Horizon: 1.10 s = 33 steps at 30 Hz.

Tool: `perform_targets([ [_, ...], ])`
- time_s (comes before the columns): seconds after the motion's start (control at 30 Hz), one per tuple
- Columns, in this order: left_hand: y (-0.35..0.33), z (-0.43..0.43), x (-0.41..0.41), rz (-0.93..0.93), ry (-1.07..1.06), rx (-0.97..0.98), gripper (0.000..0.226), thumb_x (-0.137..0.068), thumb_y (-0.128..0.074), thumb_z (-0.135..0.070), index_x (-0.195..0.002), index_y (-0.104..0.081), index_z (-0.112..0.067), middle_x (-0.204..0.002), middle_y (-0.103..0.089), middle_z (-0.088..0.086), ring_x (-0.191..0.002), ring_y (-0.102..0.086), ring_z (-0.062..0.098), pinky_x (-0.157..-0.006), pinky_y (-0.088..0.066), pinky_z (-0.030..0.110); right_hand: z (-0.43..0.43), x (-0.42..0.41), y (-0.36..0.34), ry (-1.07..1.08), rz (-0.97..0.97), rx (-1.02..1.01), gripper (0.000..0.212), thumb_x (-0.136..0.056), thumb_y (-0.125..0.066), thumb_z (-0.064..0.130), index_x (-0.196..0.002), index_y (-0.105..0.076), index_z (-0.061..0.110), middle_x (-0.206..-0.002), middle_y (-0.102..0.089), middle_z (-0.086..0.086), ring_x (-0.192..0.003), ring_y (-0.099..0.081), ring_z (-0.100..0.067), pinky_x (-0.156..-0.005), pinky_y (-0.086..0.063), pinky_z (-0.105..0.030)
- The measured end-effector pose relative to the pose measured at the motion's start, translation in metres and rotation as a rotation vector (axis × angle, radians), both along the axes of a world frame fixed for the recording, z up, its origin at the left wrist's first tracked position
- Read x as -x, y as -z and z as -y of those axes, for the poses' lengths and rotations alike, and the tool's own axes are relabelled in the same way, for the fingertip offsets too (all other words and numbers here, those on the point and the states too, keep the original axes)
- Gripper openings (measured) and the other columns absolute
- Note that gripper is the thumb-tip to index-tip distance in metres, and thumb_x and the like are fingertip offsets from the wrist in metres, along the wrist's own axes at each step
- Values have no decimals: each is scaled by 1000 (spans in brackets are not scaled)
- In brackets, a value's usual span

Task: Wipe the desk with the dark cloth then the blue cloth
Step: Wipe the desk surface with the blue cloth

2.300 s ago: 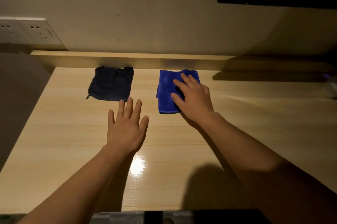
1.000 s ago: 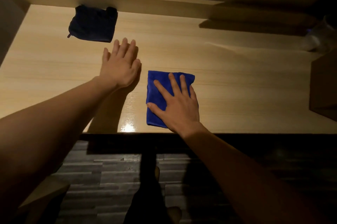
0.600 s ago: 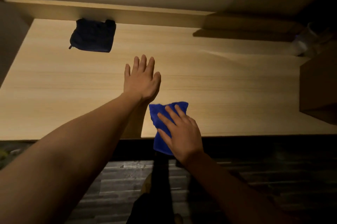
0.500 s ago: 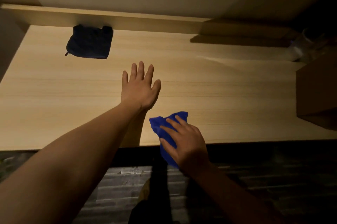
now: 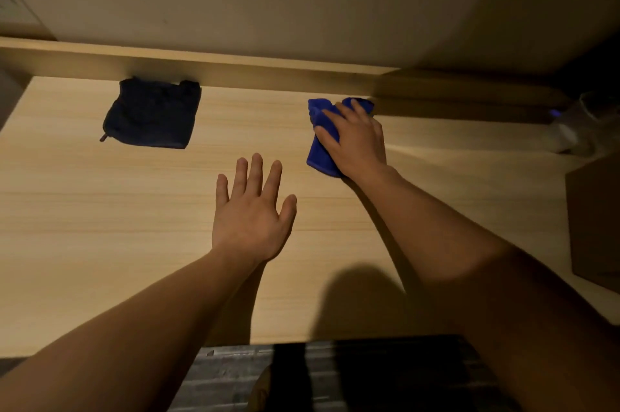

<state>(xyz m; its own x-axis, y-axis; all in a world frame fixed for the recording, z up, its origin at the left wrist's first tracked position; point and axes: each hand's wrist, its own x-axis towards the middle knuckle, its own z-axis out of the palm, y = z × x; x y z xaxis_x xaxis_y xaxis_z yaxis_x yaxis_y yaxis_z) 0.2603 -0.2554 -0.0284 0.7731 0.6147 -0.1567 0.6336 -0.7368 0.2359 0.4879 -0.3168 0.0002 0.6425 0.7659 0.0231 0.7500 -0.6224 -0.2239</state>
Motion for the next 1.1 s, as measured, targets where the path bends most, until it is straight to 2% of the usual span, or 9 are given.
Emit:
perform_targets([
  [0.1, 0, 0, -1, -10, 0, -4, 74, -106, -7, -67, -170, 9, -35, -178, 17, 1, -162, 24, 23, -130, 12, 53, -19, -25, 12, -16, 5, 68, 59, -107, -36, 59, -160, -36, 32, -170, -28, -1, -159, -11, -26, -125, -13, -49],
  [0.23, -1, -1, -1, -25, -1, -3, 73, -106, -6, -67, -170, 10, -35, -178, 19, 1, -162, 26, 23, -130, 13, 54, -22, -39, 19, -15, -56, 154, 73, -98, -30, 78, -162, -17, 48, -175, -5, 4, -161, 3, -29, -125, -7, -55],
  [0.37, -3, -1, -1, -41, -2, -1, 74, -105, -6, -67, -170, 10, -35, -178, 19, 1, -162, 26, 23, -130, 12, 54, -18, -34, 17, -12, -60, 221, 83, -88, -24, 90, -161, -4, 55, -175, 6, 5, -160, 6, -33, -124, -5, -60],
  [0.47, -4, -1, -2, -50, -3, -9, 74, -105, -5, -68, -170, 11, -36, -178, 19, 1, -162, 26, 23, -130, 11, 55, -5, -26, 18, -9, -36, 236, 86, -85, -21, 94, -160, -1, 56, -175, 6, 4, -160, 1, -35, -124, -6, -62],
  [0.63, -3, -1, -2, -39, -7, -13, 74, -105, -7, -68, -170, 7, -36, -179, 16, 2, -163, 22, 24, -131, 9, 55, 29, -5, 20, -35, -43, 225, 88, -84, -22, 94, -160, -1, 56, -175, 8, 3, -160, 10, -32, -125, -2, -61],
  [1.1, -2, -1, 0, -6, 7, -40, 76, -105, -6, -70, -171, 2, -34, -180, 10, 4, -165, 15, 27, -131, 5, 57, 139, 89, 21, -56, -52, 204, 85, -86, -21, 93, -159, 3, 57, -175, 12, 5, -159, 17, -29, -125, 3, -58],
])
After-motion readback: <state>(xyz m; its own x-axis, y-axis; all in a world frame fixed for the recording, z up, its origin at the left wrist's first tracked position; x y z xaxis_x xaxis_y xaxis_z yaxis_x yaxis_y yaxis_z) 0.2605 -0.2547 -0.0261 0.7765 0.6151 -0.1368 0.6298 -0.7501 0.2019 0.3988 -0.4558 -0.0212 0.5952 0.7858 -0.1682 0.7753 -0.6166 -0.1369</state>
